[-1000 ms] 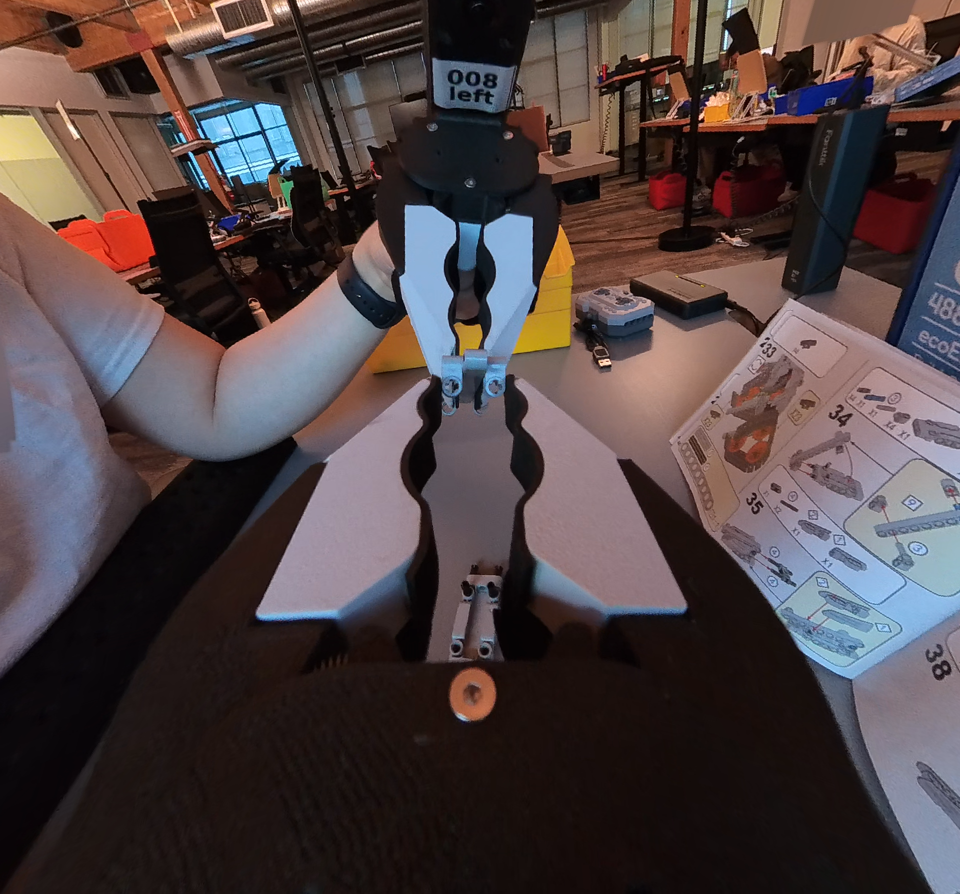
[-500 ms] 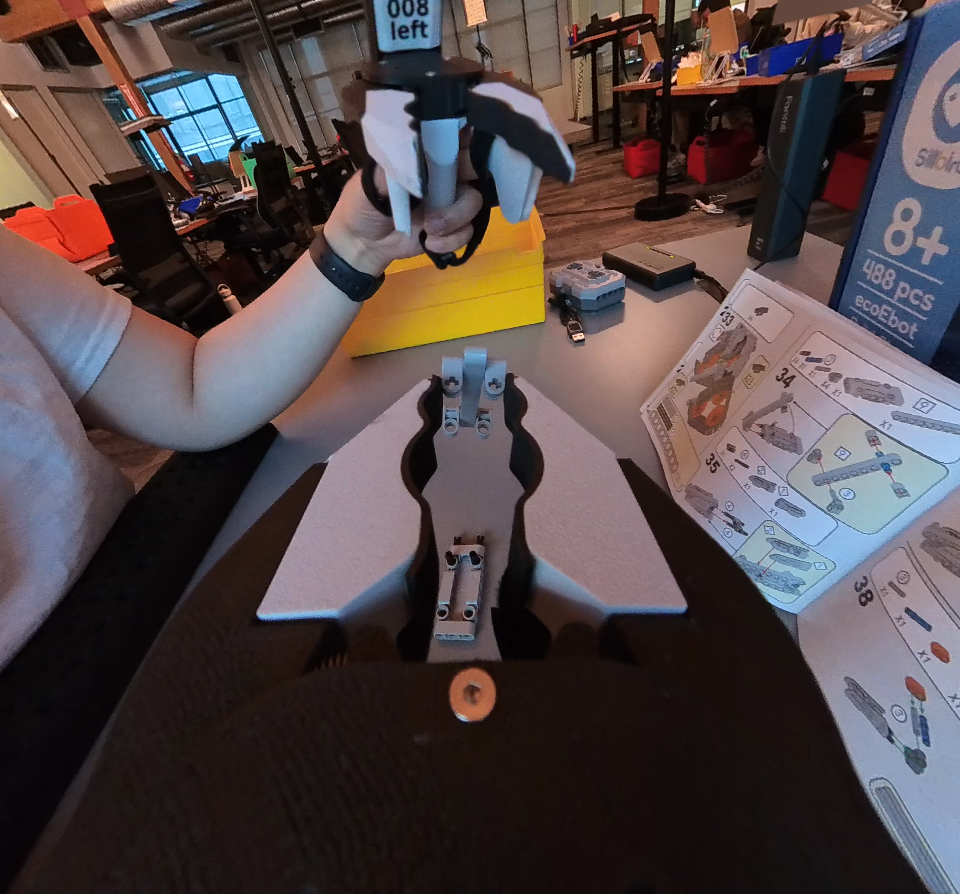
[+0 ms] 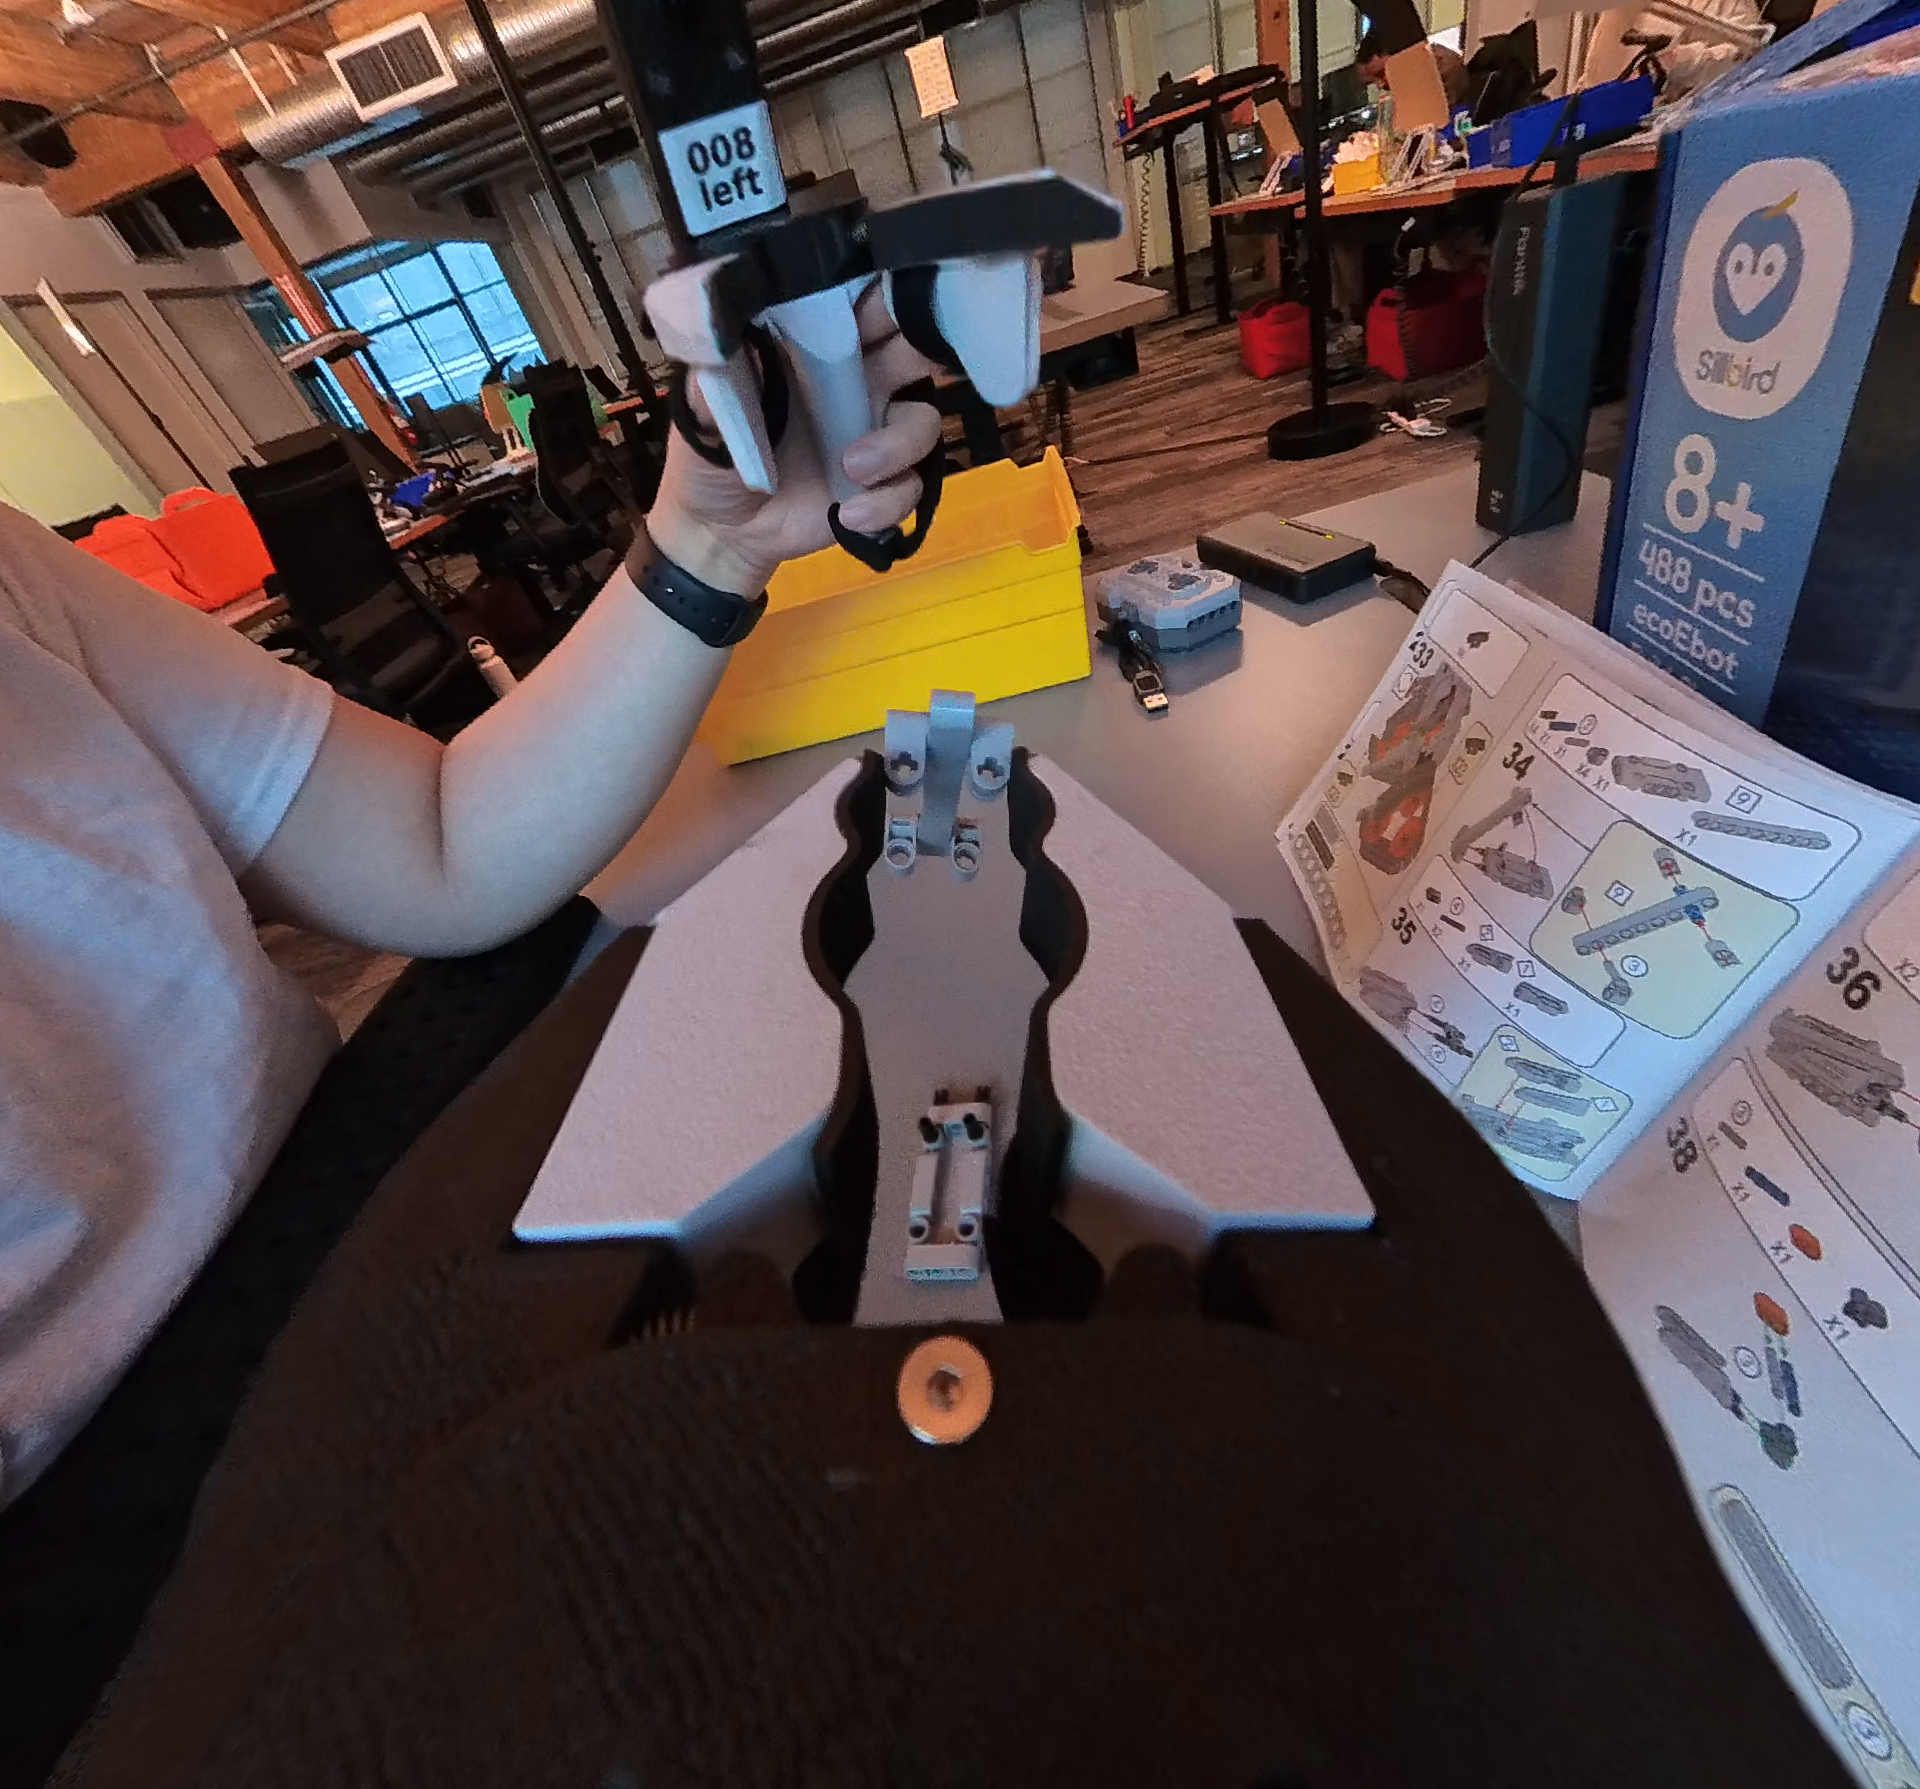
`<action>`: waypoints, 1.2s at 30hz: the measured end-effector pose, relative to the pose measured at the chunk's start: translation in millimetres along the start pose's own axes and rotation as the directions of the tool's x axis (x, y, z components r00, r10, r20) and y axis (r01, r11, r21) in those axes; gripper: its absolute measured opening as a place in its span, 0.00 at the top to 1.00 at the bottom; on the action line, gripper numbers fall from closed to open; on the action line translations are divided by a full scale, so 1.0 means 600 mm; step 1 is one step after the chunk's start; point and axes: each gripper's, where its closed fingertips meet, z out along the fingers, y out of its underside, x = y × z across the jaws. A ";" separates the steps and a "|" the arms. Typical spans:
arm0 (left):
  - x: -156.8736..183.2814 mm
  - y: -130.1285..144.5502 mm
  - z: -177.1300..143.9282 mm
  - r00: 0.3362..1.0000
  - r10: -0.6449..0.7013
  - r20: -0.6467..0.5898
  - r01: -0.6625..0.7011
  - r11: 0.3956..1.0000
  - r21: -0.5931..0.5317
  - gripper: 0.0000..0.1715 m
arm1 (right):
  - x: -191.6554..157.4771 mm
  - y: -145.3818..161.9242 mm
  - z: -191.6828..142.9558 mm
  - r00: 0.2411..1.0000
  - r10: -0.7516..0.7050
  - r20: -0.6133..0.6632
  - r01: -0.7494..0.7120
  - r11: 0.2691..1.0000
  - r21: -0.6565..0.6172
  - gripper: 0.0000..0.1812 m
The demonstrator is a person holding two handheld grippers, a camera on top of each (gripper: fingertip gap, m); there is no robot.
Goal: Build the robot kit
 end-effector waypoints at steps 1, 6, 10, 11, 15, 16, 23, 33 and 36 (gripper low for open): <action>0.000 0.005 0.003 1.000 -0.002 -0.005 0.002 1.000 -0.014 0.42 | 0.000 -0.001 0.000 1.000 0.007 0.002 -0.007 1.000 0.000 0.87; -0.010 0.025 0.006 1.000 -0.009 0.024 0.011 0.997 -0.075 0.56 | 0.000 -0.004 -0.003 1.000 0.028 0.009 -0.028 1.000 0.013 0.87; -0.010 0.018 0.001 0.999 -0.005 0.033 0.007 0.998 -0.067 0.57 | 0.000 -0.005 -0.001 0.998 0.051 0.025 -0.052 0.998 0.030 0.87; -0.010 0.016 -0.001 0.999 0.000 0.038 0.003 0.998 -0.065 0.57 | 0.000 -0.004 0.000 0.998 0.055 0.027 -0.056 0.998 0.030 0.87; -0.010 0.009 -0.007 0.999 0.003 0.044 -0.001 0.999 -0.053 0.58 | 0.001 -0.001 0.001 0.998 0.057 0.026 -0.057 0.998 0.024 0.87; -0.011 0.008 -0.007 0.999 0.002 0.048 0.000 0.999 -0.051 0.58 | 0.001 -0.002 0.001 0.998 0.055 0.025 -0.056 0.998 0.026 0.87; -0.008 0.007 -0.007 0.999 -0.015 0.042 0.017 0.998 -0.059 0.58 | 0.004 -0.003 0.001 0.998 0.064 0.019 -0.065 0.997 0.039 0.87; 0.005 0.035 0.007 0.999 -0.047 -0.011 0.045 0.989 -0.141 0.62 | 0.003 -0.001 0.003 0.998 0.064 0.021 -0.064 0.997 0.031 0.87; 0.021 0.051 0.016 0.994 -0.081 -0.067 0.067 0.981 -0.184 0.65 | 0.002 -0.002 0.004 0.998 0.062 0.023 -0.063 0.998 0.032 0.87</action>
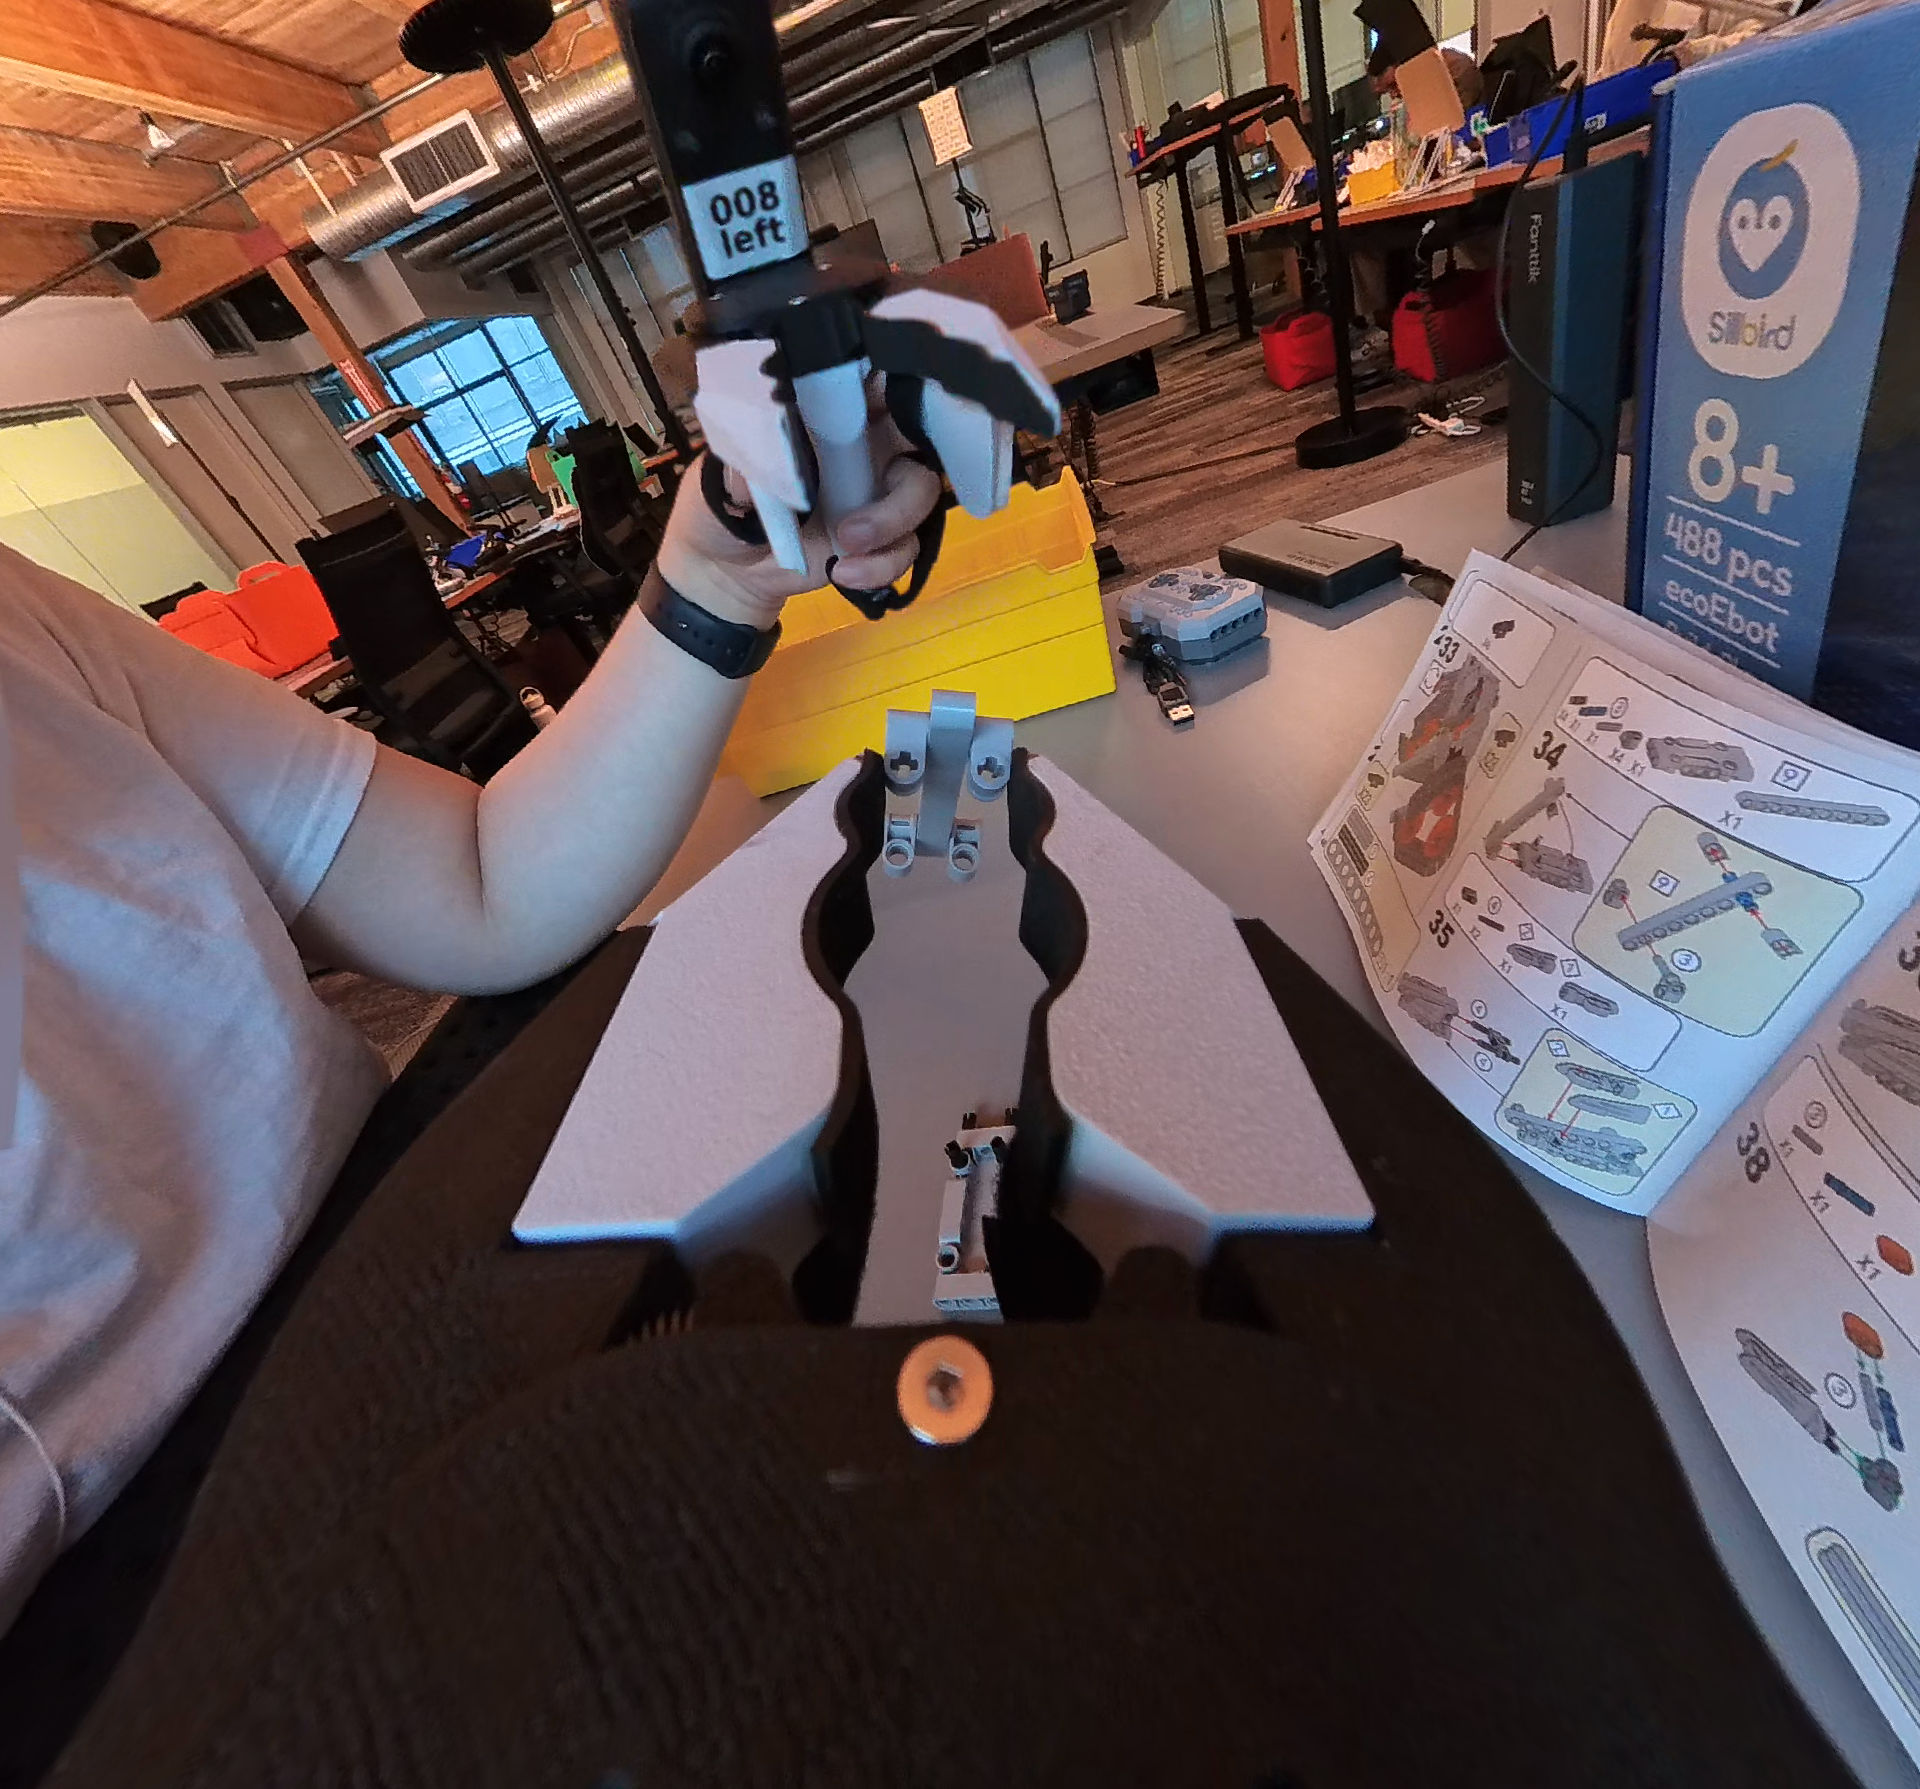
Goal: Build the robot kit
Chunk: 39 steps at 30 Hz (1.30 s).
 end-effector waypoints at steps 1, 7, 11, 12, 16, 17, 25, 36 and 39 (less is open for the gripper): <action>0.005 0.006 0.006 1.000 -0.005 -0.018 0.005 1.000 -0.019 0.66 | 0.000 0.000 0.000 1.000 -0.001 0.000 0.001 1.000 0.000 0.87; 0.030 0.039 0.059 0.990 -0.082 -0.114 0.069 0.990 -0.121 0.67 | -0.003 0.000 0.003 1.000 -0.018 -0.002 0.018 1.000 -0.011 0.87; 0.051 0.053 0.081 0.974 -0.125 -0.186 0.095 0.982 -0.164 0.76 | -0.009 0.000 0.005 0.998 -0.057 0.002 0.057 0.998 -0.018 0.87; 0.051 0.061 0.084 0.976 -0.118 -0.185 0.083 0.979 -0.187 0.76 | -0.011 -0.001 0.006 0.998 -0.065 0.004 0.065 0.998 -0.020 0.87; 0.060 0.075 0.090 0.973 -0.102 -0.208 0.055 0.973 -0.223 0.78 | -0.013 0.001 0.008 0.997 -0.083 0.003 0.083 0.996 -0.034 0.87; 0.062 0.074 0.091 0.971 -0.107 -0.215 0.059 0.974 -0.220 0.78 | -0.014 0.002 0.009 0.996 -0.087 0.004 0.087 0.996 -0.037 0.87; 0.067 0.085 0.097 0.968 -0.096 -0.234 0.038 0.969 -0.243 0.80 | -0.020 0.004 0.019 0.997 -0.066 0.033 0.066 0.998 -0.020 0.87; 0.071 0.097 0.086 0.961 -0.106 -0.255 0.026 0.954 -0.298 0.97 | -0.012 -0.008 0.024 0.996 -0.085 0.002 0.085 0.995 0.057 0.77; 0.044 0.096 0.073 0.978 -0.095 -0.185 0.040 0.958 -0.284 0.97 | -0.003 -0.008 0.015 0.996 -0.083 -0.018 0.084 0.995 0.049 0.76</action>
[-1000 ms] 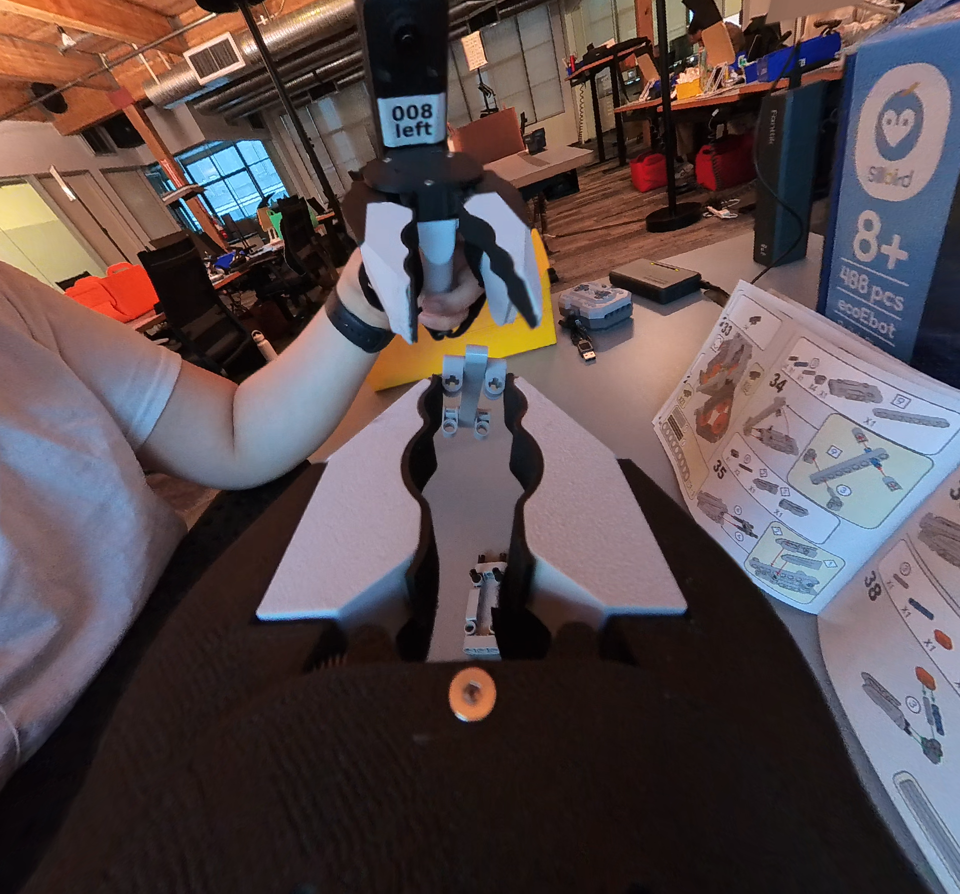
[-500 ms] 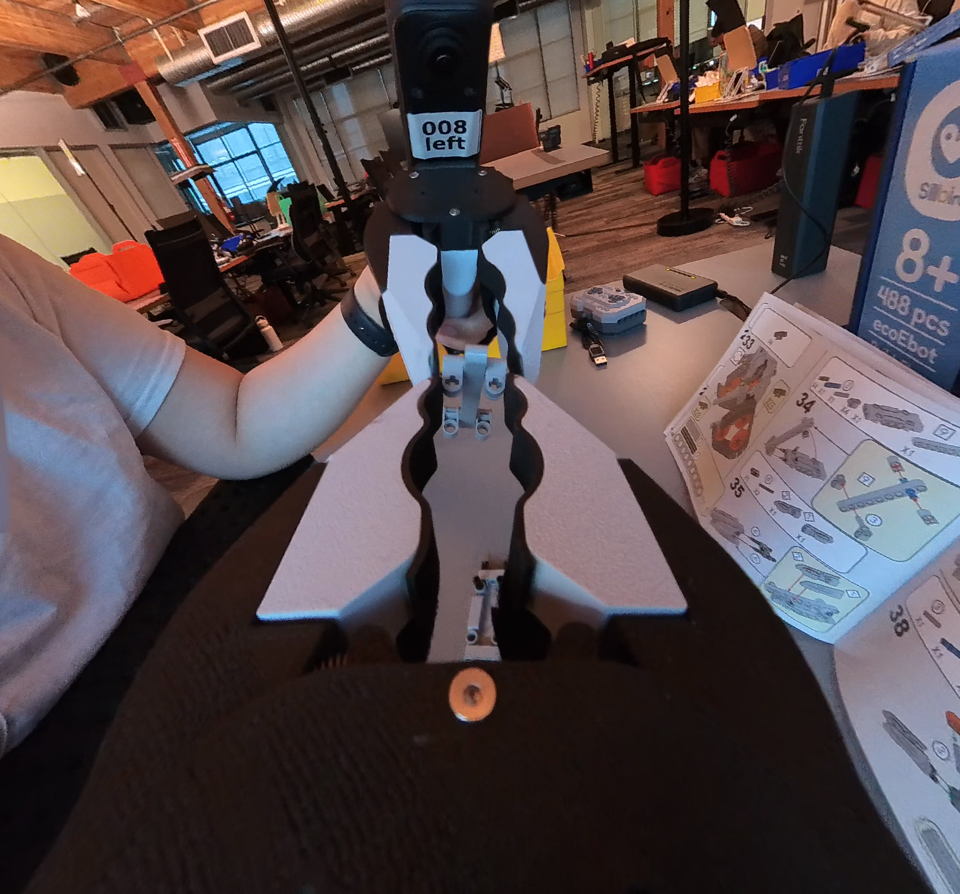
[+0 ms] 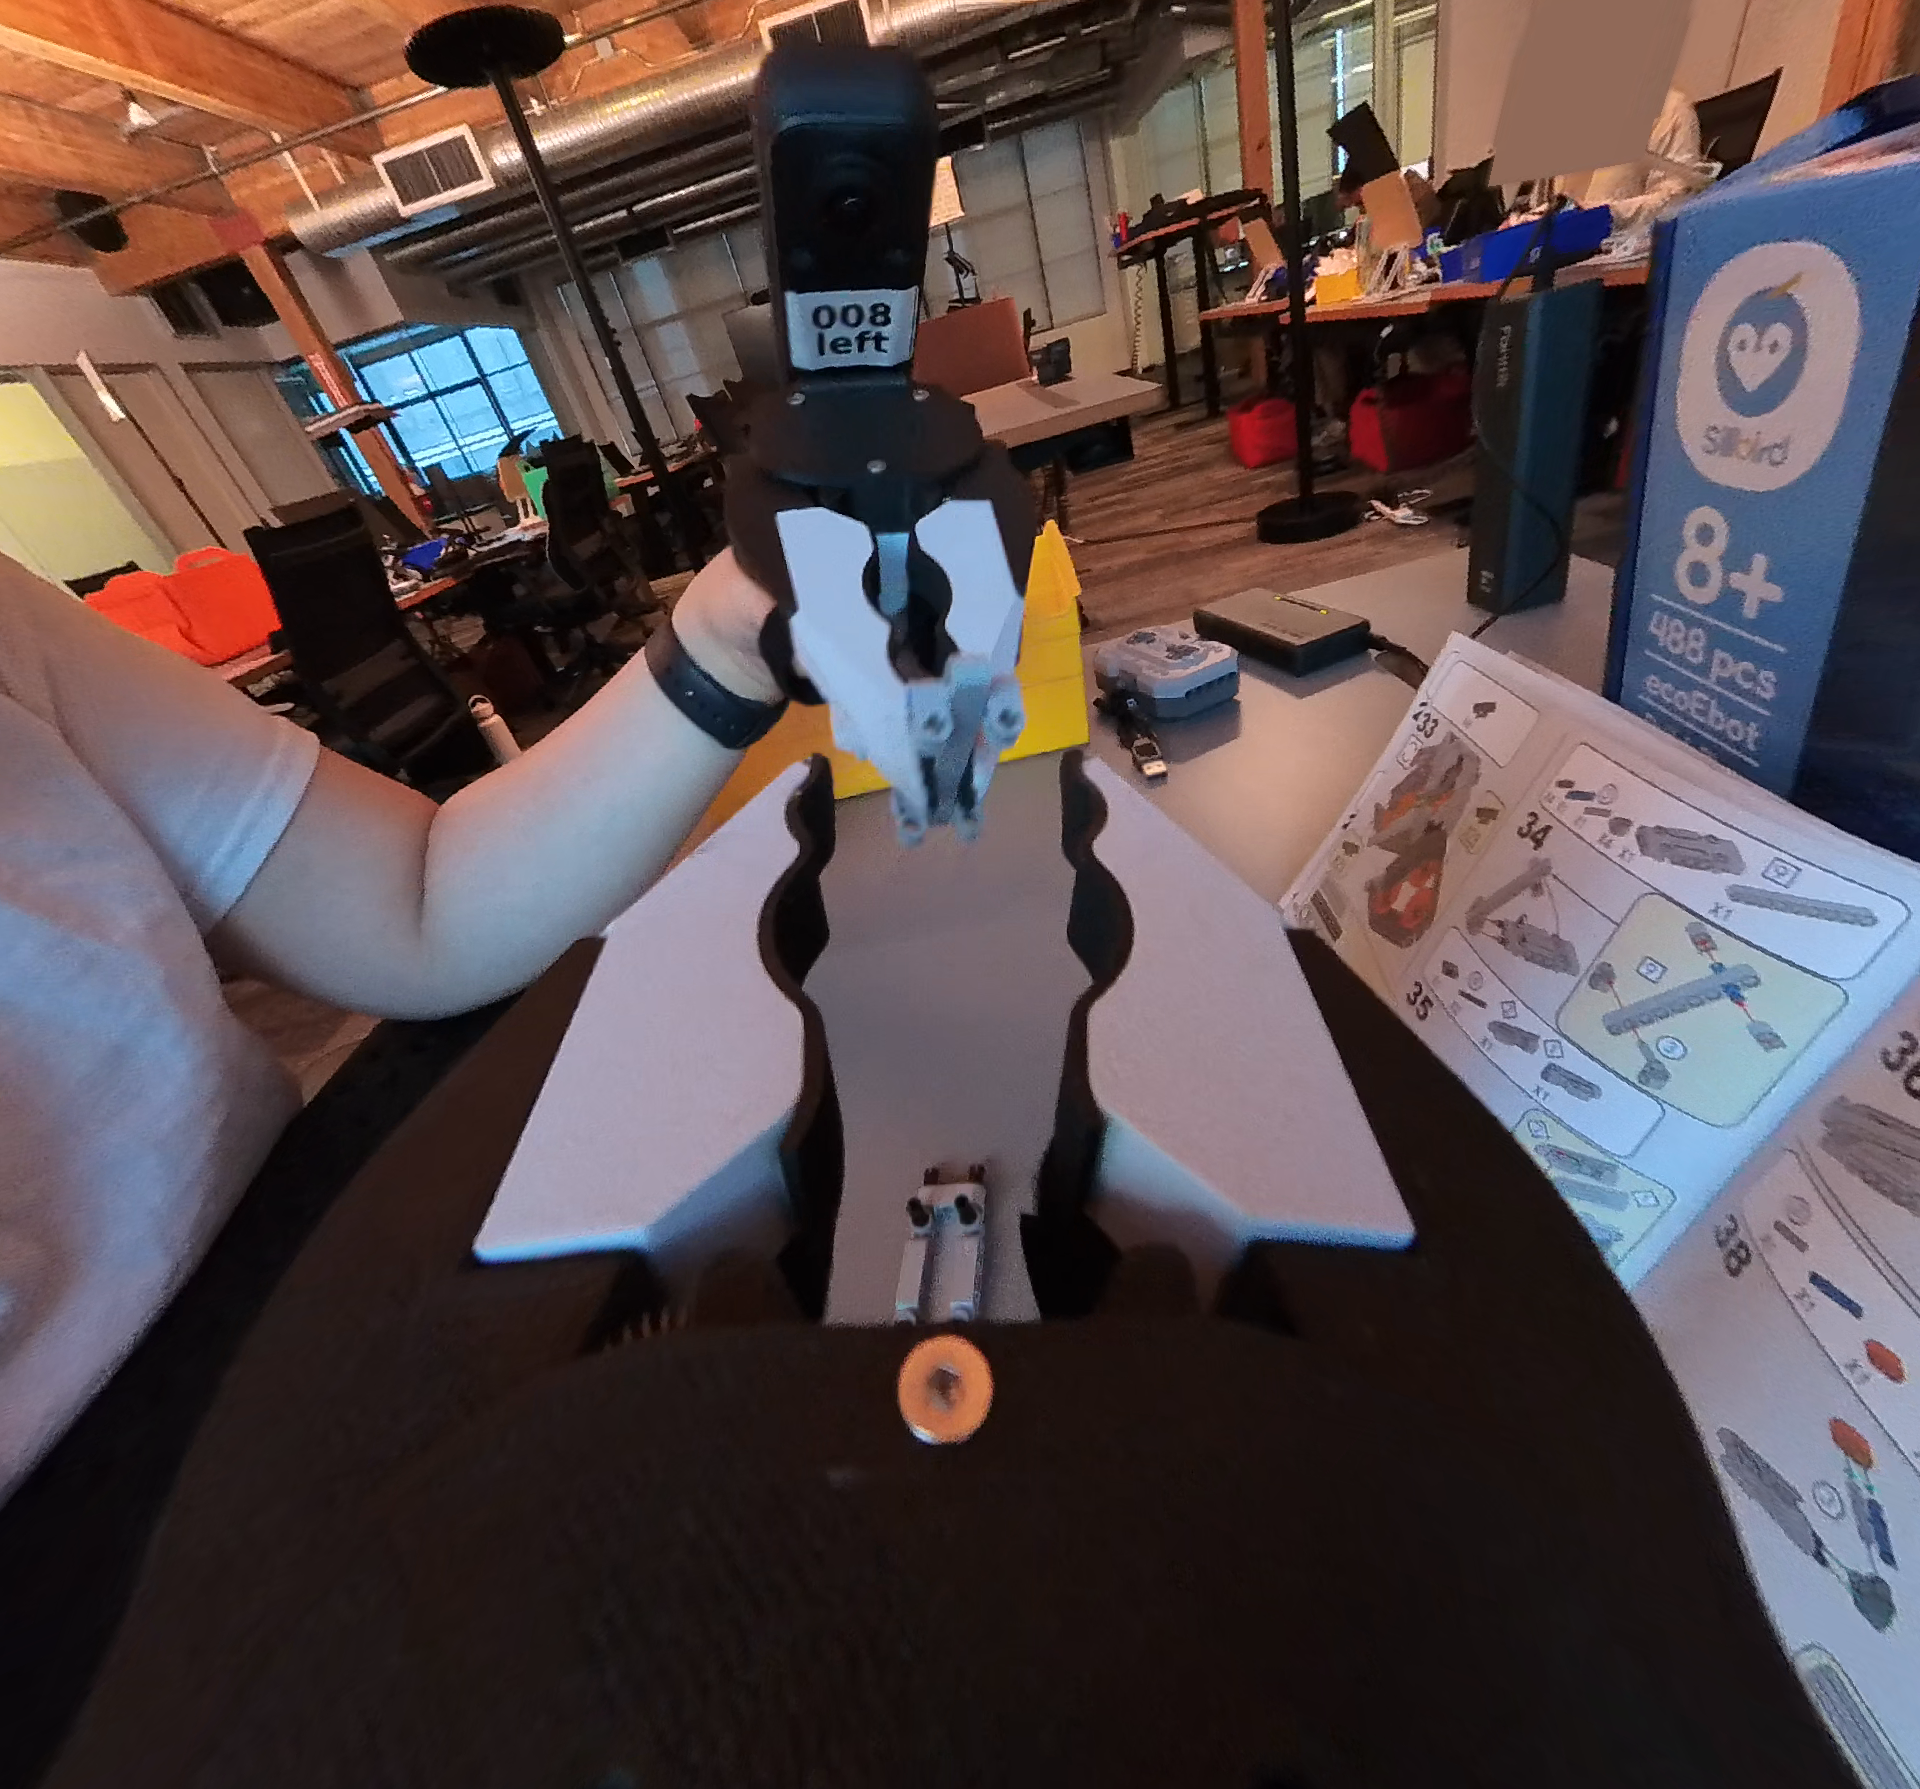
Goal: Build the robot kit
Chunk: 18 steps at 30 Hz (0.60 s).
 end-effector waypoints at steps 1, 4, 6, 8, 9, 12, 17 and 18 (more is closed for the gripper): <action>-0.009 -0.001 -0.008 1.000 -0.022 0.016 0.022 1.000 0.015 0.97 | 0.002 0.000 -0.004 1.000 0.007 0.001 -0.007 1.000 -0.003 0.76; -0.043 -0.006 -0.040 0.989 -0.129 0.067 0.122 0.988 0.095 0.97 | 0.013 0.004 -0.015 1.000 0.013 -0.020 -0.013 1.000 -0.016 0.77; -0.054 -0.008 -0.058 0.979 -0.195 0.051 0.186 0.972 0.145 0.97 | 0.018 0.014 -0.018 0.999 -0.003 -0.037 0.001 0.998 -0.057 0.78; -0.065 -0.005 -0.070 0.971 -0.232 0.058 0.219 0.961 0.169 0.97 | 0.022 0.025 -0.019 0.998 -0.027 -0.052 0.022 0.995 -0.099 0.78; -0.067 -0.003 -0.073 0.969 -0.239 0.059 0.225 0.959 0.174 0.97 | 0.022 0.028 -0.019 0.998 -0.036 -0.053 0.029 0.993 -0.112 0.78; -0.070 -0.001 -0.076 0.967 -0.251 0.054 0.238 0.955 0.177 0.97 | 0.021 0.036 -0.016 0.998 -0.034 -0.044 0.028 0.991 -0.133 0.79; -0.071 0.011 -0.067 0.943 -0.329 0.048 0.320 0.939 0.128 0.97 | 0.023 0.043 -0.016 0.999 -0.019 -0.041 0.013 0.989 -0.144 0.80; -0.068 0.009 -0.066 0.941 -0.335 0.037 0.328 0.936 0.131 0.97 | 0.023 0.043 -0.016 0.999 -0.018 -0.040 0.012 0.989 -0.144 0.80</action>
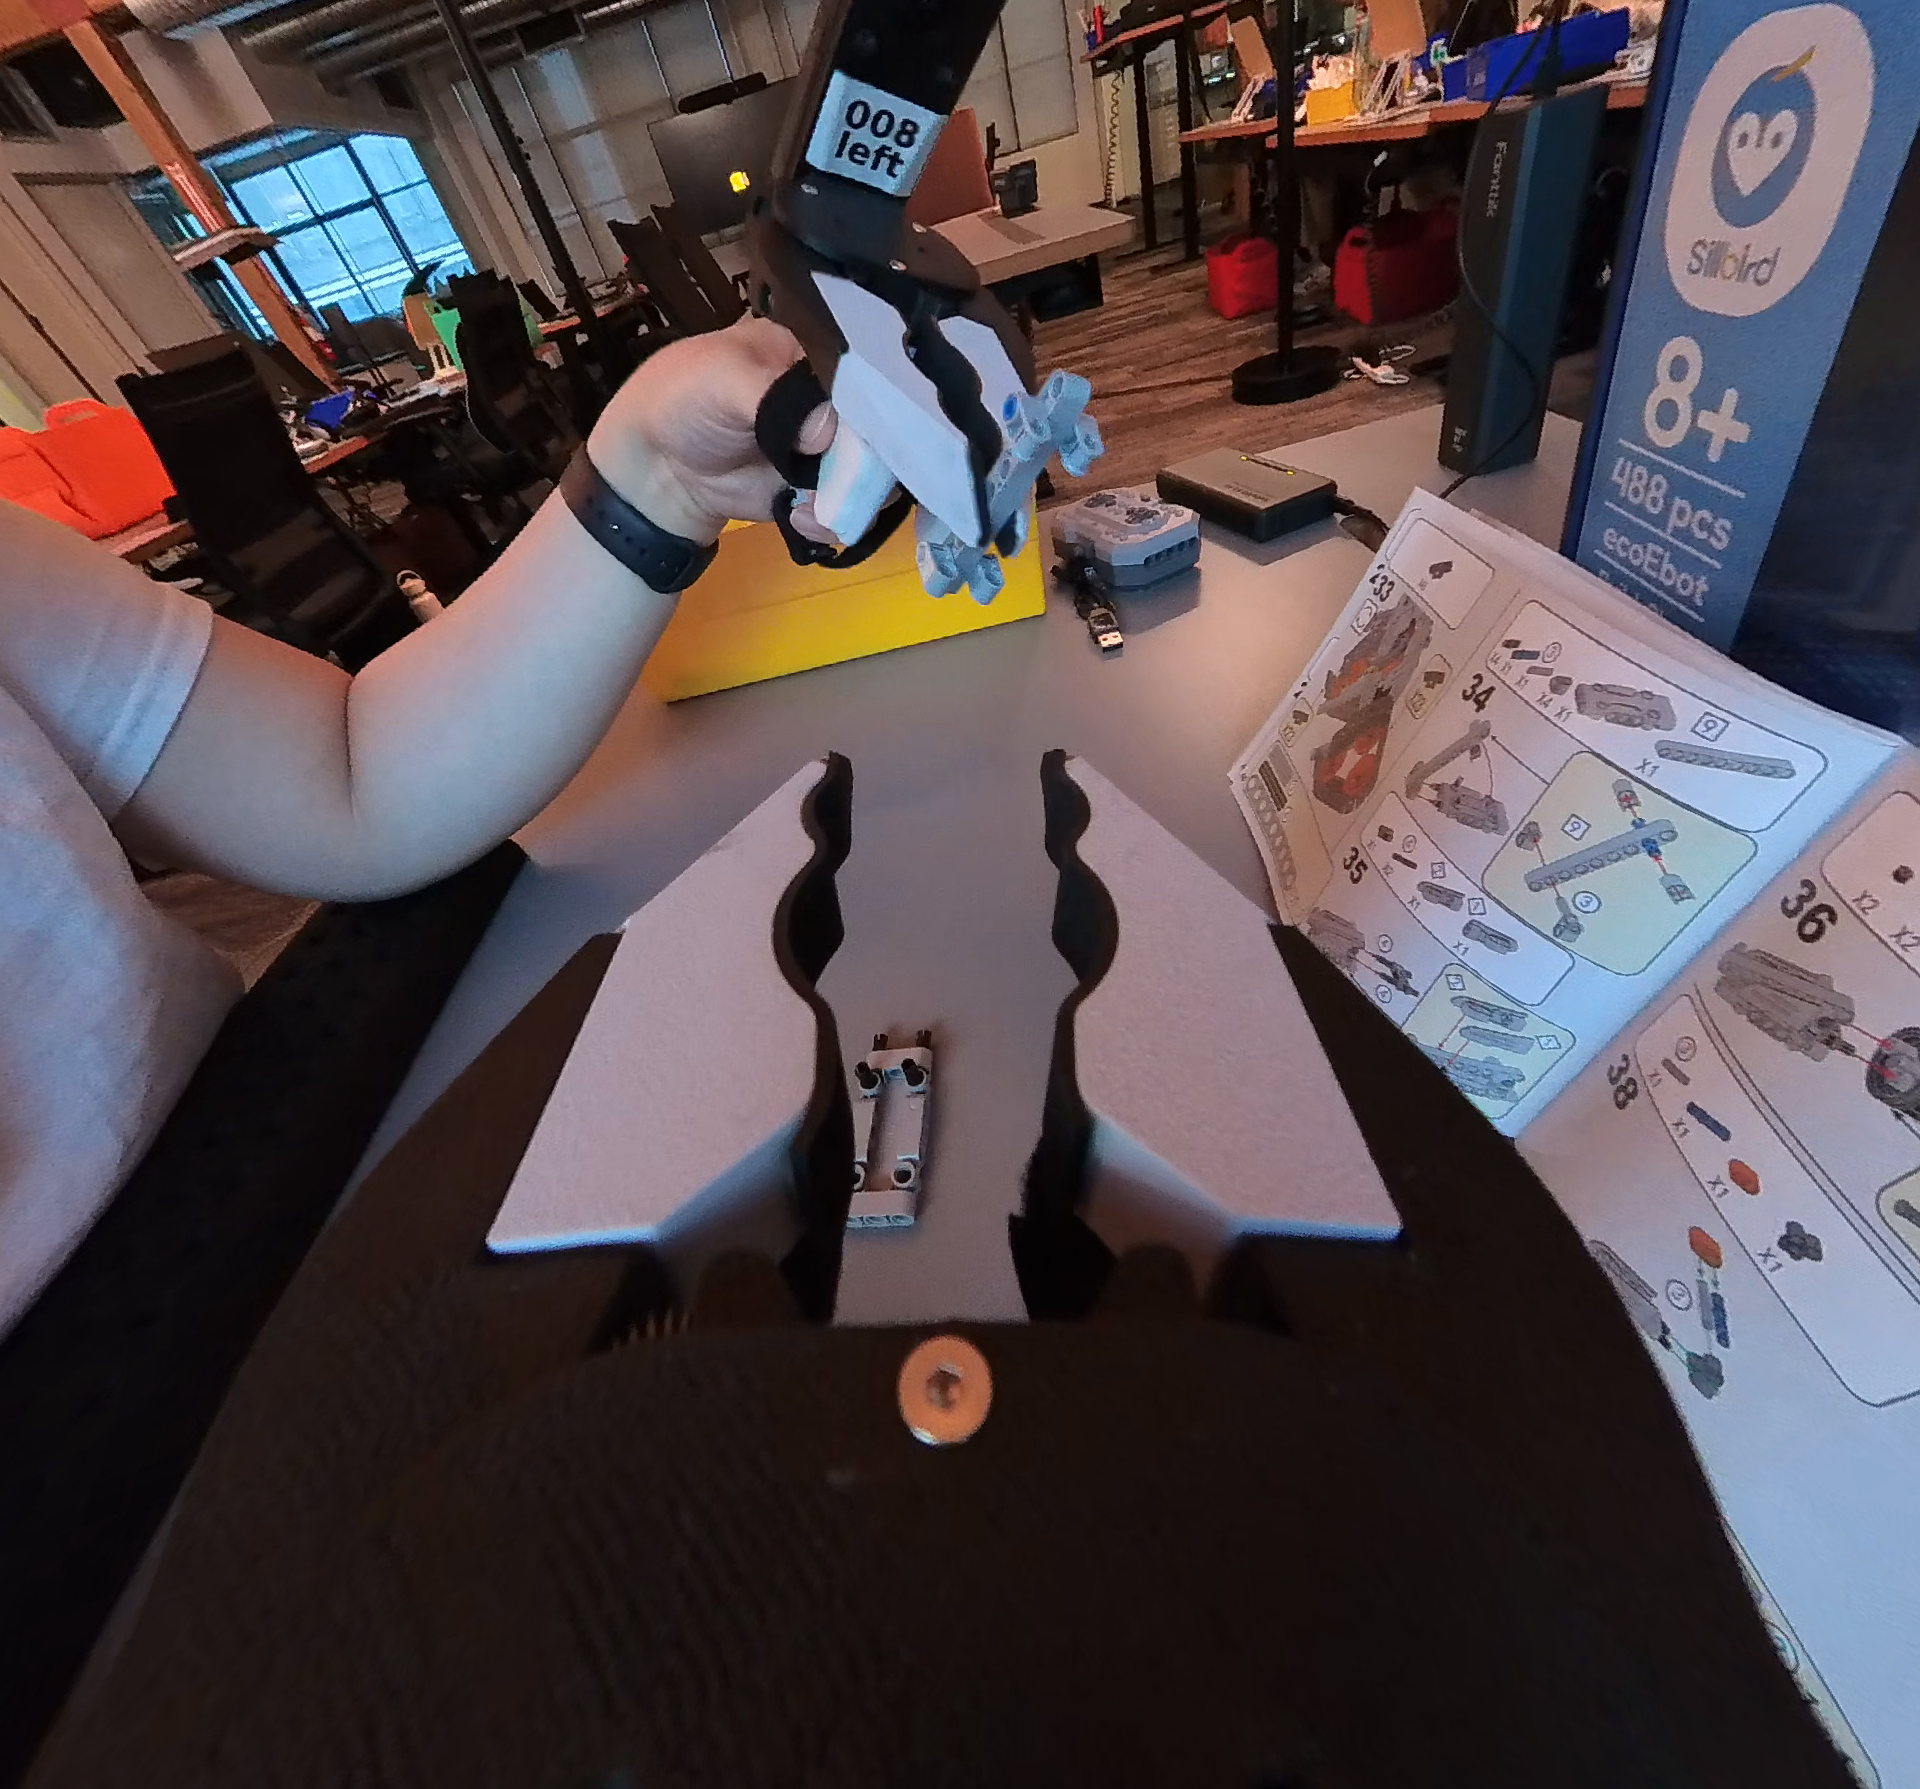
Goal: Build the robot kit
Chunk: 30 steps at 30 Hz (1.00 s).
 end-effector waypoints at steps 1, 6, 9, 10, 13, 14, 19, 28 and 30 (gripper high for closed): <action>0.003 -0.002 0.001 1.000 -0.005 -0.010 0.005 1.000 0.007 0.97 | 0.000 0.000 0.000 1.000 -0.001 0.000 0.001 1.000 -0.001 0.80; 0.008 -0.006 0.002 0.999 -0.021 -0.032 0.022 1.000 0.022 0.97 | 0.000 -0.001 -0.001 1.000 -0.005 -0.004 0.005 1.000 -0.007 0.80; 0.013 -0.009 0.003 0.998 -0.030 -0.050 0.032 0.999 0.028 0.97 | 0.000 -0.002 -0.001 1.000 0.001 -0.002 -0.001 1.000 -0.002 0.80; 0.013 -0.009 0.004 0.998 -0.029 -0.050 0.031 0.999 0.028 0.97 | 0.000 -0.001 -0.001 1.000 0.001 -0.002 -0.001 1.000 -0.006 0.80; 0.013 -0.009 0.005 0.999 -0.028 -0.045 0.029 0.999 0.024 0.97 | 0.001 0.002 -0.001 1.000 0.003 -0.002 -0.003 1.000 -0.012 0.80; 0.014 -0.010 0.005 0.999 -0.025 -0.046 0.027 0.999 0.026 0.97 | 0.002 0.003 -0.001 1.000 0.005 -0.002 -0.005 1.000 -0.014 0.80; 0.023 -0.016 0.003 0.997 -0.024 -0.076 0.027 0.999 0.045 0.97 | 0.006 0.008 -0.002 1.000 0.011 -0.009 -0.011 1.000 -0.023 0.80; 0.041 -0.031 -0.013 0.987 -0.035 -0.155 0.050 0.994 0.099 0.97 | 0.010 0.012 -0.003 1.000 0.019 -0.010 -0.020 0.999 -0.031 0.80; 0.052 -0.037 -0.018 0.976 -0.064 -0.209 0.090 0.989 0.117 0.97 | 0.010 0.013 -0.002 1.000 0.023 -0.008 -0.024 0.999 -0.030 0.80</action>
